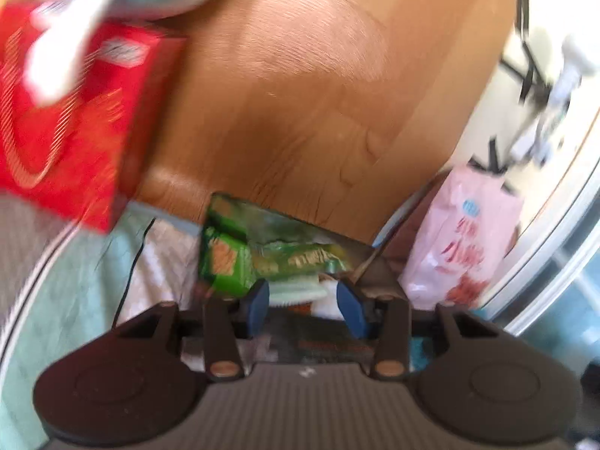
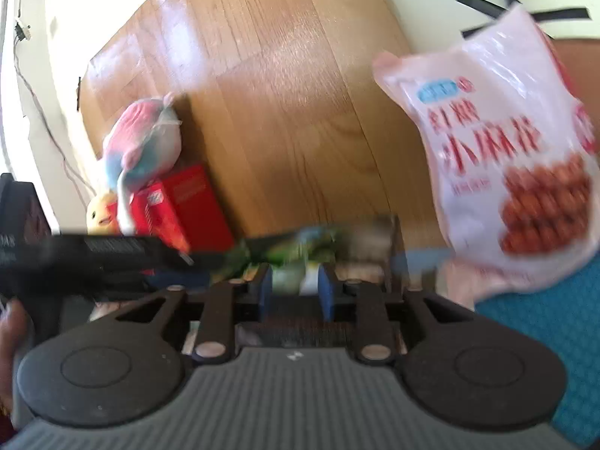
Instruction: Organize snacks
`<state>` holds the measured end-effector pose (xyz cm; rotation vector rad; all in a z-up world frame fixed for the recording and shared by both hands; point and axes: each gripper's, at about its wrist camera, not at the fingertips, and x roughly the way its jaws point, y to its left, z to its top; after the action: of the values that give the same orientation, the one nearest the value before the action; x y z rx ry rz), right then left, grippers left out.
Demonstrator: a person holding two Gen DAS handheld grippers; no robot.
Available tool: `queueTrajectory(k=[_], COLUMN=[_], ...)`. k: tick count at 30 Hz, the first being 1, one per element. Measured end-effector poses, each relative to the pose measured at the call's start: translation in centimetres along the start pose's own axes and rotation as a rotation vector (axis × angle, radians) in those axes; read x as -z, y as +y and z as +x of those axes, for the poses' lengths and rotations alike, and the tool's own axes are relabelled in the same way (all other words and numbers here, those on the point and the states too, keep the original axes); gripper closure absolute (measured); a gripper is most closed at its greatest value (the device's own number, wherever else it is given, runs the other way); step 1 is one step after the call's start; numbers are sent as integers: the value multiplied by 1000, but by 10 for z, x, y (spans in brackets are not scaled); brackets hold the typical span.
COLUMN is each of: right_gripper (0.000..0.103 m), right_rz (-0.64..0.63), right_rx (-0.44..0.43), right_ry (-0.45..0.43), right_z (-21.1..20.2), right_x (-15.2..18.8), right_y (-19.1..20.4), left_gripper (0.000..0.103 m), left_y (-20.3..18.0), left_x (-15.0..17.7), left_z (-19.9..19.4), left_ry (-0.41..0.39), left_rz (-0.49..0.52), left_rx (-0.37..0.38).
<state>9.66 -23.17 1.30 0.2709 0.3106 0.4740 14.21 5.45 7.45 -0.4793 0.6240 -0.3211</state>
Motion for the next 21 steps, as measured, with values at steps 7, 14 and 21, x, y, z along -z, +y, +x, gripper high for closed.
queueTrajectory(k=[7, 14, 21], right_gripper=[21, 44, 40], right_rz=[-106, -229, -591], right_rx=[50, 40, -271], right_ry=[218, 311, 300], right_z=[36, 59, 8], right_x=[29, 31, 51], right_y=[13, 28, 61], left_gripper=[62, 58, 54], left_y=[21, 25, 31], left_x=[59, 79, 74], left_z=[-28, -47, -58], left_ry=[117, 153, 133], left_rz=[-58, -46, -69], left_rx=[0, -34, -31])
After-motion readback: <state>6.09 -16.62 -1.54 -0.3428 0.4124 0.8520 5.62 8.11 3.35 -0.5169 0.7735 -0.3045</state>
